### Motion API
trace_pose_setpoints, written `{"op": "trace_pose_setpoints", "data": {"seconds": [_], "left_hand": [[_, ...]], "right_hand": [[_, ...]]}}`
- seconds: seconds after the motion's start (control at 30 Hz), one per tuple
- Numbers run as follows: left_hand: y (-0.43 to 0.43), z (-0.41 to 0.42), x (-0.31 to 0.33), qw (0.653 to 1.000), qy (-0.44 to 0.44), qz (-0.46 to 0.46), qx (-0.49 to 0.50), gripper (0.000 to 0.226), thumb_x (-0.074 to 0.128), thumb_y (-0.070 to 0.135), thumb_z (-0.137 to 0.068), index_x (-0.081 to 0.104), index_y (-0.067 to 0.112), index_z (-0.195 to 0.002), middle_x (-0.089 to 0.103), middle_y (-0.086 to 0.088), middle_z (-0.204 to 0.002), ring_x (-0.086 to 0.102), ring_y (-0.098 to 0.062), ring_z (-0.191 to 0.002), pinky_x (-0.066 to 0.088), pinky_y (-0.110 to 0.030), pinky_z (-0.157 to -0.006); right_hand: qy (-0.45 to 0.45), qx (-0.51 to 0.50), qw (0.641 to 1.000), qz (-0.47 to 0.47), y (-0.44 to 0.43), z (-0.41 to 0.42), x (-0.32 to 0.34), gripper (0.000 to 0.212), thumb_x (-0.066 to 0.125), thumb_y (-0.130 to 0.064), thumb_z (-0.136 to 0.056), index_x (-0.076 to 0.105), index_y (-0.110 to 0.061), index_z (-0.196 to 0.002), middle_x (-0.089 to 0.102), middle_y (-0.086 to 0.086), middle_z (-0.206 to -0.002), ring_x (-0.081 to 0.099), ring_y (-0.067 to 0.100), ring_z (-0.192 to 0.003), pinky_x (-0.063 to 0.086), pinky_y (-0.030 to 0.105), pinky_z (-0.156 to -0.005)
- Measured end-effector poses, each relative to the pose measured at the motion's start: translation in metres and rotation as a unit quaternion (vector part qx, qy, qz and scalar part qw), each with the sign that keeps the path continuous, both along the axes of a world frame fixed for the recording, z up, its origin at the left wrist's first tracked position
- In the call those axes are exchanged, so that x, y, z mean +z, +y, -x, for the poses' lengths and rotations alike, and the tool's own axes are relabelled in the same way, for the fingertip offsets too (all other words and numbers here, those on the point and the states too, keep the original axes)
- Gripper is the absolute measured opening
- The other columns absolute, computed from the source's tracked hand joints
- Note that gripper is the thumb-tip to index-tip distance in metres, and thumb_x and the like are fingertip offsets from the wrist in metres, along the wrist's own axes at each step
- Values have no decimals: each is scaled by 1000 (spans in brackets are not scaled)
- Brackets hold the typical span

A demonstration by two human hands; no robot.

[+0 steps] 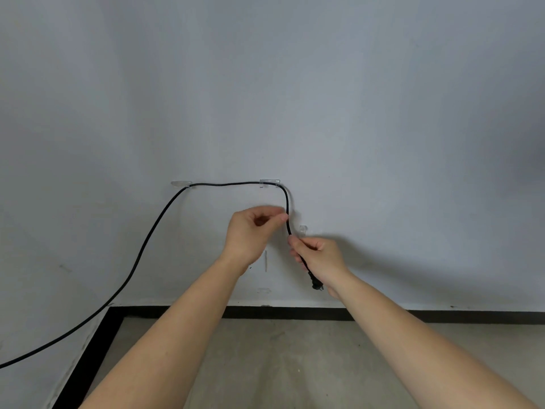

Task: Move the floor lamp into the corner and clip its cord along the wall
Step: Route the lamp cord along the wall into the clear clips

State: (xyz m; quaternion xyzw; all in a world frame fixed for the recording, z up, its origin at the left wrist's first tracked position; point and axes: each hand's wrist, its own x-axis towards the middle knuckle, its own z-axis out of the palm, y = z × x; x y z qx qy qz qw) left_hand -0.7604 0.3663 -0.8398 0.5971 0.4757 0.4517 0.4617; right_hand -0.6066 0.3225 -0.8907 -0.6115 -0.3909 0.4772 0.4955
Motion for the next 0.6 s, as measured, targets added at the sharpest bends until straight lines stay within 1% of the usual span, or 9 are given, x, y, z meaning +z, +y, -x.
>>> {"op": "trace_pose_setpoints", "data": {"seconds": [0.07, 0.13, 0.2, 0.23, 0.27, 0.33, 0.37, 0.47, 0.6], "left_hand": [[0, -11, -3, 999, 48, -9, -1, 10, 80, 22, -82, 79, 17, -90, 76, 9, -83, 66, 4, -73, 48, -9, -71], [1, -21, -4, 997, 74, -18, 26, 6, 79, 22, -83, 79, 17, -86, 73, 10, -77, 65, 0, -71, 48, -12, -71], [3, -27, -6, 995, 89, -21, 48, 9, 77, 24, -84, 79, 16, -83, 71, 9, -72, 65, -8, -71, 51, -17, -72], [4, -29, -8, 994, 96, -20, 51, 10, 77, 25, -85, 78, 17, -81, 70, 9, -70, 65, -10, -70, 51, -19, -72], [4, -31, -9, 994, 98, -17, 53, 10, 77, 26, -85, 77, 19, -78, 70, 10, -68, 65, -9, -69, 51, -19, -71], [4, -34, -13, 995, 86, -12, 56, 12, 77, 27, -85, 75, 24, -74, 69, 13, -64, 65, -4, -64, 49, -14, -65], [3, -35, -15, 995, 76, -9, 59, 13, 77, 28, -84, 75, 26, -72, 69, 14, -61, 64, -1, -60, 48, -12, -62], [3, -37, -20, 996, 57, -5, 74, 15, 77, 30, -84, 75, 29, -69, 67, 15, -55, 58, 3, -52, 47, -14, -58], [1, -38, -22, 996, 42, -5, 83, 14, 77, 30, -84, 75, 30, -70, 67, 19, -54, 59, 3, -53, 47, -14, -60]], "right_hand": [[-19, 14, 1000, -7, 2, -3, -4, 20, 70, -33, -92, 79, -15, -87, 75, -4, -75, 62, -1, -61, 50, 15, -61], [-68, 39, 997, -11, 2, -9, -9, 20, 66, -29, -95, 78, -15, -87, 71, -10, -69, 57, -5, -53, 46, 14, -57], [-115, 50, 992, -17, 0, -17, -15, 15, 65, -26, -96, 77, -22, -88, 69, -11, -71, 55, -4, -52, 44, 15, -53], [-144, 45, 988, -25, -1, -21, -18, 13, 65, -24, -95, 77, -27, -89, 71, -11, -73, 56, -2, -55, 44, 15, -53], [-177, 33, 983, -33, -1, -25, -20, 13, 66, -24, -94, 77, -29, -90, 73, -10, -76, 59, 0, -61, 46, 17, -56], [-246, 1, 968, -44, -1, -31, -23, 10, 70, -27, -91, 79, -26, -94, 77, -7, -84, 67, 6, -74, 51, 24, -70], [-270, -17, 962, -49, -2, -33, -24, 10, 72, -30, -89, 79, -26, -94, 78, -8, -86, 69, 6, -77, 53, 26, -74], [-303, -58, 948, -76, -4, -34, -25, 9, 74, -34, -86, 77, -27, -91, 78, -11, -85, 70, 4, -77, 55, 26, -72], [-354, -75, 925, -120, -6, -30, -27, 9, 71, -32, -89, 78, -27, -92, 78, -9, -81, 70, 11, -71, 55, 30, -67]]}}
